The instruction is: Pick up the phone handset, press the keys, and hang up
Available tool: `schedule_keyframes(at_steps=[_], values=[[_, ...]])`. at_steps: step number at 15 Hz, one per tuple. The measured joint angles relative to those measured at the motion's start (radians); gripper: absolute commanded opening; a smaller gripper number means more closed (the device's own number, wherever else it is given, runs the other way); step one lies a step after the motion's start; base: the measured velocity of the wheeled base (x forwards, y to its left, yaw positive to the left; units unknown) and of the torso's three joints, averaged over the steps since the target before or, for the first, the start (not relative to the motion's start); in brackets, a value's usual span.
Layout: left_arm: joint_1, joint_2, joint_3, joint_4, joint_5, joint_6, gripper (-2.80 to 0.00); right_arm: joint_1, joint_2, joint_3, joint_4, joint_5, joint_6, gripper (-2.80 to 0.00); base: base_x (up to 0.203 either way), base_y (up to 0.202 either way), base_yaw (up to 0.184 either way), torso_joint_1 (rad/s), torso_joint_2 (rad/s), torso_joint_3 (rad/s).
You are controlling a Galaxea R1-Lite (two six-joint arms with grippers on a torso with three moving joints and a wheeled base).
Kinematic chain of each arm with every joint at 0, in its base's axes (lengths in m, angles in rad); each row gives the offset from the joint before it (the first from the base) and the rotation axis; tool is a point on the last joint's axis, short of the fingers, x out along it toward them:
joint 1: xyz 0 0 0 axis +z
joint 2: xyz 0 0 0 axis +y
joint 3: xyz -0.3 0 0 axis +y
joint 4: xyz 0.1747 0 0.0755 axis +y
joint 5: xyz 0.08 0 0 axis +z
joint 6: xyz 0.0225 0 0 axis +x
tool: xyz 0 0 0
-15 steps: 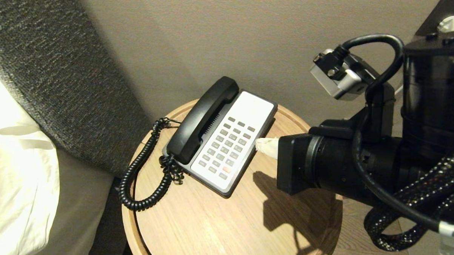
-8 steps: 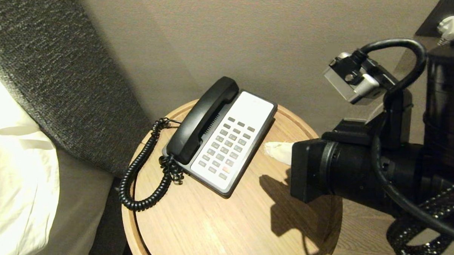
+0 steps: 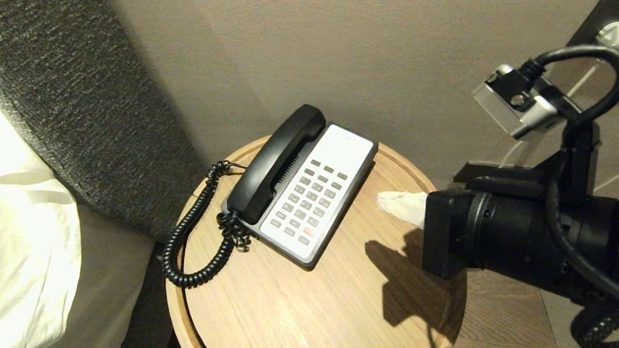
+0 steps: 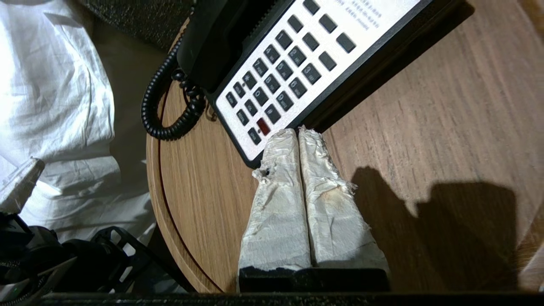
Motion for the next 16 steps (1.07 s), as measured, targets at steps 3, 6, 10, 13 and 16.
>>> schedule_keyframes(at_steps=[3,6,10,13,16], values=[[0.0,0.0,0.0,0.0,0.0,0.0,-2.8,-0.025,-0.076,0.031,0.021,-0.001,0.002,-2.8,0.0,0.0,0.0,0.0,0.0,0.0],[0.0,0.0,0.0,0.0,0.0,0.0,-2.8,-0.182,-0.202,0.122,0.031,0.008,0.001,-2.8,0.0,0.0,0.0,0.0,0.0,0.0],[0.0,0.0,0.0,0.0,0.0,0.0,-2.8,-0.68,-0.443,0.282,0.045,0.181,-0.009,-2.8,0.0,0.0,0.0,0.0,0.0,0.0],[-0.001,0.0,0.0,0.0,0.0,0.0,-2.8,-0.914,-0.734,0.506,0.071,0.376,-0.071,-2.8,0.0,0.0,0.0,0.0,0.0,0.0],[0.0,0.0,0.0,0.0,0.0,0.0,-2.8,-1.01,-1.017,0.75,0.095,0.472,-0.17,-2.8,0.0,0.0,0.0,0.0,0.0,0.0]])
